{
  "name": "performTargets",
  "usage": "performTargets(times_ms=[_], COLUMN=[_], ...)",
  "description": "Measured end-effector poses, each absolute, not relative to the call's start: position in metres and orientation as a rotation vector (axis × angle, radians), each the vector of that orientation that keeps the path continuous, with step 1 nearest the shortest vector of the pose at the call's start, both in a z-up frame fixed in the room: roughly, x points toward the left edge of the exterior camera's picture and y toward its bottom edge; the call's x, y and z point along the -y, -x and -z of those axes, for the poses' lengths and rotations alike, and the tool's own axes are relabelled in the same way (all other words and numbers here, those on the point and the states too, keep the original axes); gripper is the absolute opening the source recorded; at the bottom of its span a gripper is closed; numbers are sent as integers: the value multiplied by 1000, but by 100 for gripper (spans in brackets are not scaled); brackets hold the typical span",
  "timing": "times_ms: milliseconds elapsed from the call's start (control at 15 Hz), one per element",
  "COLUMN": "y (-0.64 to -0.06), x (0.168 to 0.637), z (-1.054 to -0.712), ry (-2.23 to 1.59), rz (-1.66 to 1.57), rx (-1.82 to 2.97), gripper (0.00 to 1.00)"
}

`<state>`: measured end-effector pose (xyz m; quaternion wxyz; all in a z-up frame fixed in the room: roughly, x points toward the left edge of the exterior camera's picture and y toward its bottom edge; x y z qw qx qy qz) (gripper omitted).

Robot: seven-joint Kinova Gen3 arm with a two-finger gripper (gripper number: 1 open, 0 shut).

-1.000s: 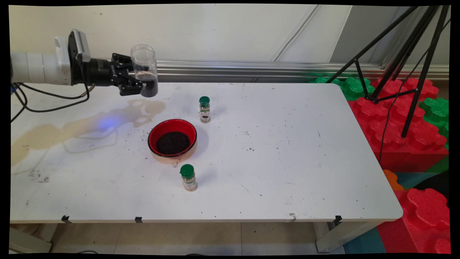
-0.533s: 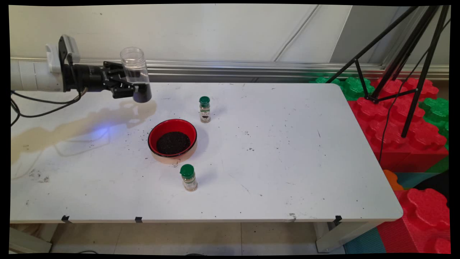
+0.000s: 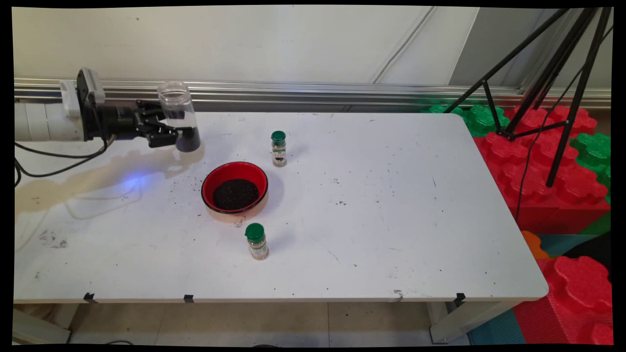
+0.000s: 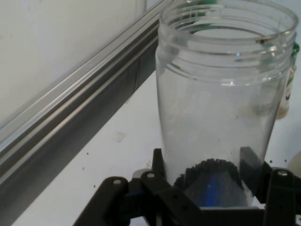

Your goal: Place the picked object on the table

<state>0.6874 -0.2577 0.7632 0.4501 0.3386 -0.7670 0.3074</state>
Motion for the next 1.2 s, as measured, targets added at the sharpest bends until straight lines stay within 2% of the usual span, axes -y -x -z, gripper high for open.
performTargets(times_ms=[467, 1200], y=[-693, -692], x=[252, 249], z=[-733, -710], ry=[-849, -854], rz=[-757, -751], rx=[1892, 1882], gripper=[0, 0])
